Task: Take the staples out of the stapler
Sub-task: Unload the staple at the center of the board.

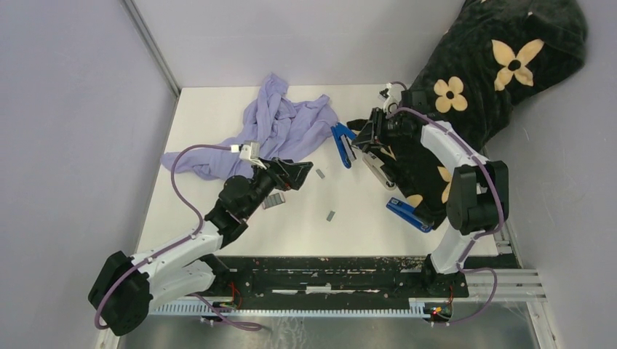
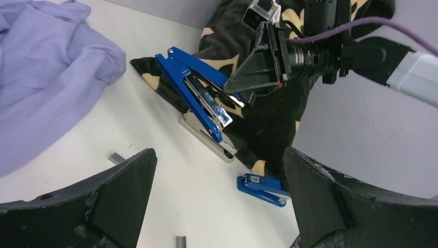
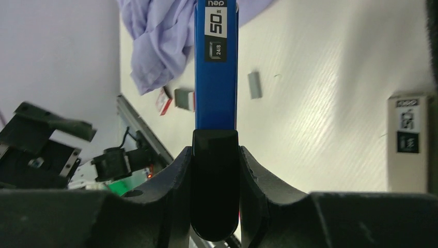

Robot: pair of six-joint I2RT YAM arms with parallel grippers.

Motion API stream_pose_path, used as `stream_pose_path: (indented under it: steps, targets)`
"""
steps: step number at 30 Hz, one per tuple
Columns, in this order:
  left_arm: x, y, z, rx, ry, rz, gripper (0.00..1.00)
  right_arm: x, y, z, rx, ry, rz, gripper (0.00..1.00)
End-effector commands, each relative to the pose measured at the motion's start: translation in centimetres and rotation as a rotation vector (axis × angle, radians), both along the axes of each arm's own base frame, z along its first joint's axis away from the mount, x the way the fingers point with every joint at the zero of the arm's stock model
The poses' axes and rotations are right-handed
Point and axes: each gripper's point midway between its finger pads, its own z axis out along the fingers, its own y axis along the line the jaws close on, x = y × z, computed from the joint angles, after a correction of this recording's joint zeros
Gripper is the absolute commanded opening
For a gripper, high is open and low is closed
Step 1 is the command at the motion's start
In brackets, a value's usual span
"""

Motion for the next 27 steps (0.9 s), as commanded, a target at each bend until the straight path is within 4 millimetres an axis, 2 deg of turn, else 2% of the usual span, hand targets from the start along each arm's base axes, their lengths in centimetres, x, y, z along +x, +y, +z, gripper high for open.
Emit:
stream_pose_path:
  steps: [1,4,12,27]
  targets:
    - [-0.2,-1.0,2.6,-0.141,-0.033,-0.055,0.99,-2.1,0.8,6.2,0.211,-0.146,0.096,0.01]
    - [-0.1,-1.5,2.4,-0.168,-0.015,-0.074,0.99,-3.0,1.1,6.6,0.272,-0.151,0.125,0.01]
    - [-0.7,-2.3,2.9,-0.254,-0.023,-0.135,0.99,-3.1,1.8,8.1,0.401,-0.130,0.141,0.01]
    - [-1.3,-3.5,3.5,-0.311,-0.063,-0.232,0.99,-3.0,2.1,9.8,0.461,-0.149,0.147,0.01]
